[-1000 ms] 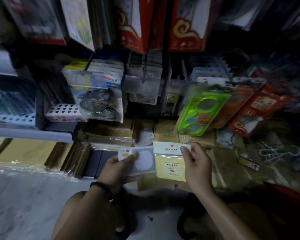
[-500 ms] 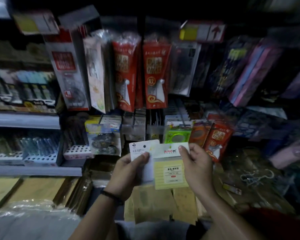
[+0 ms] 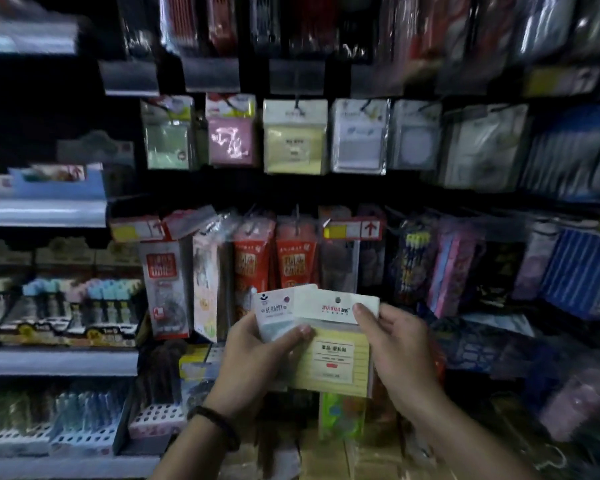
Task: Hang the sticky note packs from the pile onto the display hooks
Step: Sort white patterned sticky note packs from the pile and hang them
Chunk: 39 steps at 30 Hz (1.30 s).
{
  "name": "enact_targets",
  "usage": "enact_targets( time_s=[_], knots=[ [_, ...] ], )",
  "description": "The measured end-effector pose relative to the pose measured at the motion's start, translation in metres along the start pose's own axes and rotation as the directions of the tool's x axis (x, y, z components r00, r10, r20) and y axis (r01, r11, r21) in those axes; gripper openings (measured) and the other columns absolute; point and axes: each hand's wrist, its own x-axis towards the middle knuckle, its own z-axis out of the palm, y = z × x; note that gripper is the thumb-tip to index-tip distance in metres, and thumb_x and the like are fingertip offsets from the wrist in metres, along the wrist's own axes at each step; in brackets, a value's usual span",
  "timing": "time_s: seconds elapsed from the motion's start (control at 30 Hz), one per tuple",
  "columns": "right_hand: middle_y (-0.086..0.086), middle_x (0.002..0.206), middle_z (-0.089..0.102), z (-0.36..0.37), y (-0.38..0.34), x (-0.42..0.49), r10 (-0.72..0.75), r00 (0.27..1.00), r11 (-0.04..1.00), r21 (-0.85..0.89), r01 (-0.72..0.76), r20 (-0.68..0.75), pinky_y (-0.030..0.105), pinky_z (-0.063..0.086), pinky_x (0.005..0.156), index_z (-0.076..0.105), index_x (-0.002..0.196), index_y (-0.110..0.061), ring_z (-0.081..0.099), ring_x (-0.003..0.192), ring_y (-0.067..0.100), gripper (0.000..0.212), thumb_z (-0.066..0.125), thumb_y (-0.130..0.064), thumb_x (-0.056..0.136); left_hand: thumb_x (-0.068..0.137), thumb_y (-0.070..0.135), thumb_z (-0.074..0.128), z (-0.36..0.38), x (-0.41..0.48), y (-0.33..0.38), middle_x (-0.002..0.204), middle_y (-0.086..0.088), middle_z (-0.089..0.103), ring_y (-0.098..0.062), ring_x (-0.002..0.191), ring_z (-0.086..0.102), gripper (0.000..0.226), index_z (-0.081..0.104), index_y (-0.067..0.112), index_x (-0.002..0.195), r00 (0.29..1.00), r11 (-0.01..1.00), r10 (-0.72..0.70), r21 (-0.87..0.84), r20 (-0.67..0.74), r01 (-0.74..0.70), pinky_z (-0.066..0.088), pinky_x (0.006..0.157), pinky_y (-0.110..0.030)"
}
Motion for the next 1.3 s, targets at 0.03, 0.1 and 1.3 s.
enact_targets(
  time_s=[0.03,0.1,1.3],
  knots=[
    [-0.003,0.088,0.083,-0.002,-0.011,0.006,-0.020,1.000,1.000,-0.008,0.020,0.003,0.060,0.064,0.075,0.080,0.095,-0.019,0.081,0.080,0.019,0.018,0.066,-0.022,0.105,0.081,0.011,0.086,0.001,0.004,0.013,0.116,-0.007,0.082,-0.026,0.106,0.079,0.041,0.072,0.011,0.120,0.999,0.999,0.035,0.009,-0.011,-0.035,0.065,0.085,-0.041],
    [-0.005,0.086,0.082,-0.003,-0.034,0.020,-0.092,0.996,0.995,-0.032,0.092,-0.003,0.059,0.065,0.072,0.079,0.095,-0.018,0.080,0.077,0.017,0.017,0.066,-0.022,0.105,0.076,0.011,0.090,0.002,0.014,0.040,0.111,-0.004,0.083,-0.021,0.101,0.081,0.043,0.073,0.011,0.115,0.996,0.994,0.092,0.054,-0.020,-0.090,0.066,0.080,-0.034],
    [-0.011,0.054,0.053,0.104,-0.164,0.275,-0.291,0.924,0.956,-0.044,0.289,-0.249,0.034,0.044,0.062,0.054,0.063,-0.019,0.051,0.058,0.014,0.049,0.071,-0.044,0.101,0.061,0.076,0.086,-0.039,0.178,0.247,0.130,-0.007,0.072,-0.027,0.096,0.073,0.148,-0.029,0.062,0.153,0.888,-0.258,0.296,0.925,0.351,-0.280,0.067,0.079,-0.044]
  ],
)
